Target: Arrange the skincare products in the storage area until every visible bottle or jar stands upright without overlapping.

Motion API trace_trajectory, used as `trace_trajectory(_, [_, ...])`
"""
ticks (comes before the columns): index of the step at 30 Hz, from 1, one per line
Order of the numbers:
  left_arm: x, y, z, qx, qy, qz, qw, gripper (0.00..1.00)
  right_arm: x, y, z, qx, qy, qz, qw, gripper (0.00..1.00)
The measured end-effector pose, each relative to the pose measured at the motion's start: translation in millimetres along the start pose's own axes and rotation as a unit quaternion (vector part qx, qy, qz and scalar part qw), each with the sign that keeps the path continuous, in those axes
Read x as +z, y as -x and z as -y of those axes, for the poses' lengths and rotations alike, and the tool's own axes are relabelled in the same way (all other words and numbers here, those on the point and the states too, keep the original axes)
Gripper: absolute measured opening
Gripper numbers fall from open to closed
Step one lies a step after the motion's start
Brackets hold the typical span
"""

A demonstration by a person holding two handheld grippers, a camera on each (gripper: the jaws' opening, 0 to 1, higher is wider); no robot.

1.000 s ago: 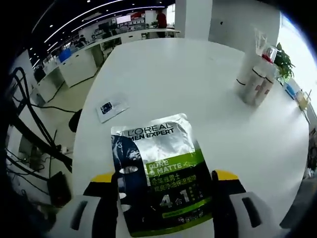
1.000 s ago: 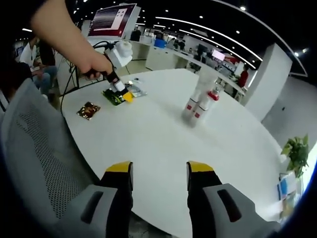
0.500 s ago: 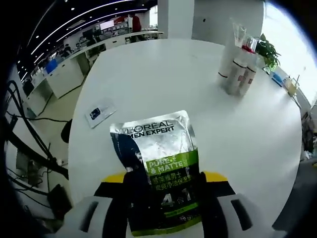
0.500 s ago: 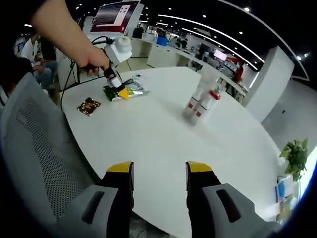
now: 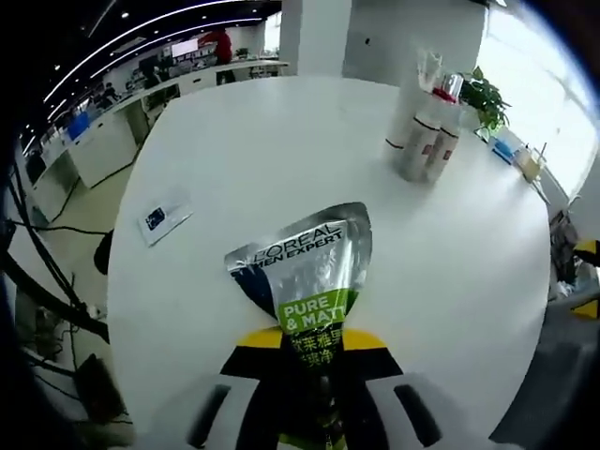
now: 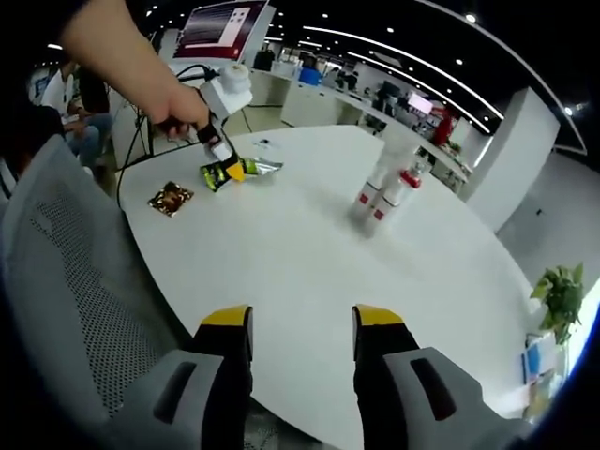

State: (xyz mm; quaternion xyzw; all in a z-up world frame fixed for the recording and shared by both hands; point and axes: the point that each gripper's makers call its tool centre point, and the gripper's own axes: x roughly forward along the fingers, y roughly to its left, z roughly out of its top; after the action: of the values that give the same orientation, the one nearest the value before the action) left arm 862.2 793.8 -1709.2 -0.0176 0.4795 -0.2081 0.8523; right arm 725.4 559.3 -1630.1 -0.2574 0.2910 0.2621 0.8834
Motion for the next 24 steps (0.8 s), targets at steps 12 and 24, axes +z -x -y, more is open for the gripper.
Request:
trace_trajectory(12, [3.3,40,111.5,-0.152,0.018,0.088,0.9843,0.10,15.5,5,-10,0.047,-0.096,0.038,0.9935,0.42])
trace_trajectory(24, [-39.3,80,189.3,-0.215,-0.025,0.118,0.9691,0.07,57.5,27,-14,0.137,-0.285,0.151,0.9367,0.56])
